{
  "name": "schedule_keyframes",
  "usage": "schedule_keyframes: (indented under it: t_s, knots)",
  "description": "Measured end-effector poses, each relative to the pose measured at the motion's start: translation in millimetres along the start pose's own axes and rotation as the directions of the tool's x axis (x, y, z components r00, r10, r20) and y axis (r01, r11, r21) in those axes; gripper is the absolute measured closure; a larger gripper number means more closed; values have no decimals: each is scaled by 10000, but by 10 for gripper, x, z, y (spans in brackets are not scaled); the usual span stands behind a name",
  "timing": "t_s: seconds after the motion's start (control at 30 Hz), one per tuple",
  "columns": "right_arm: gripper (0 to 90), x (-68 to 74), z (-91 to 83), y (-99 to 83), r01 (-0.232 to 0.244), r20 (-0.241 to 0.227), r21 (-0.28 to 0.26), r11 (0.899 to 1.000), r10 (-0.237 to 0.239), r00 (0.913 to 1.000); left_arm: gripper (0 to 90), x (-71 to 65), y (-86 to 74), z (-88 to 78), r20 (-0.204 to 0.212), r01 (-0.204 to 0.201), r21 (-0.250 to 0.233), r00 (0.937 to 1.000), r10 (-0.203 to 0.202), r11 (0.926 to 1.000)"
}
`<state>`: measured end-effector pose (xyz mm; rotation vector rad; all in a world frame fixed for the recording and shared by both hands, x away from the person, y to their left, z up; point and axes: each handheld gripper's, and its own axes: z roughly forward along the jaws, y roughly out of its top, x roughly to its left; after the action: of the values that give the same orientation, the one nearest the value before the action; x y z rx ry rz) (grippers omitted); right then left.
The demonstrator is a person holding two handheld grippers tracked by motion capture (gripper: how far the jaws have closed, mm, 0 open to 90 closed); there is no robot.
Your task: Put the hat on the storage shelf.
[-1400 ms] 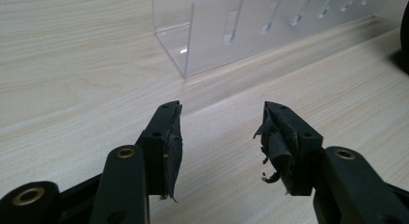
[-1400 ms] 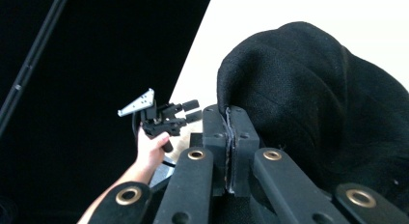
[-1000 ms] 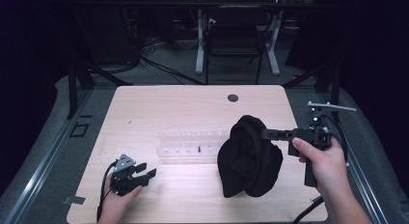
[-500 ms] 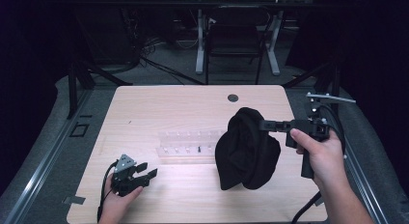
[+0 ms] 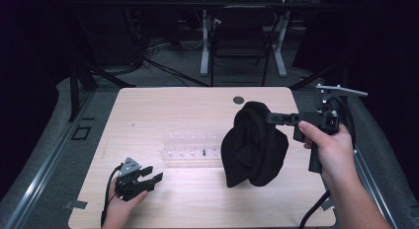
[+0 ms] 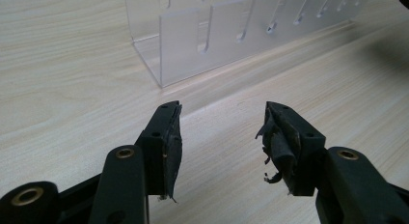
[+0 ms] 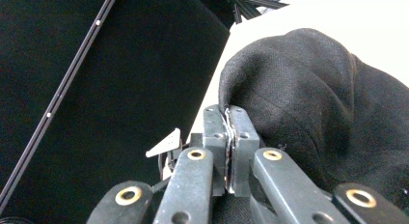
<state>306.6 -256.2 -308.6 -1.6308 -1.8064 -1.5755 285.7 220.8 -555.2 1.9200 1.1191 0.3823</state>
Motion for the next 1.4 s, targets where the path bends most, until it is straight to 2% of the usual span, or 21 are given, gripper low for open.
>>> schedule_keyframes:
  t_s: [0.23,0.33,0.6,0.8,1.03,1.4]
  knots:
    - [884,54,28,73,44,-39,-53,10000,-44,10000,483,-39,19,3,124,-18,-66,9999,19,10000]
    - [883,68,56,114,26,-205,21,10000,-26,9998,482,-46,30,18,148,-104,7,9998,104,9999]
    - [883,89,171,243,-9,26,19,10000,9,10000,484,-77,65,37,340,-123,-70,9993,125,9999]
    - [883,97,276,340,-29,145,-20,10000,29,9999,490,-129,152,17,567,-295,-210,9979,306,9993]
    - [883,109,374,450,-62,227,-141,9999,65,9997,497,-217,271,-11,756,-676,-467,9946,710,9966]
    - [883,112,532,559,-228,301,-469,9986,242,9993,497,-309,438,61,874,-795,-731,9925,857,9942]
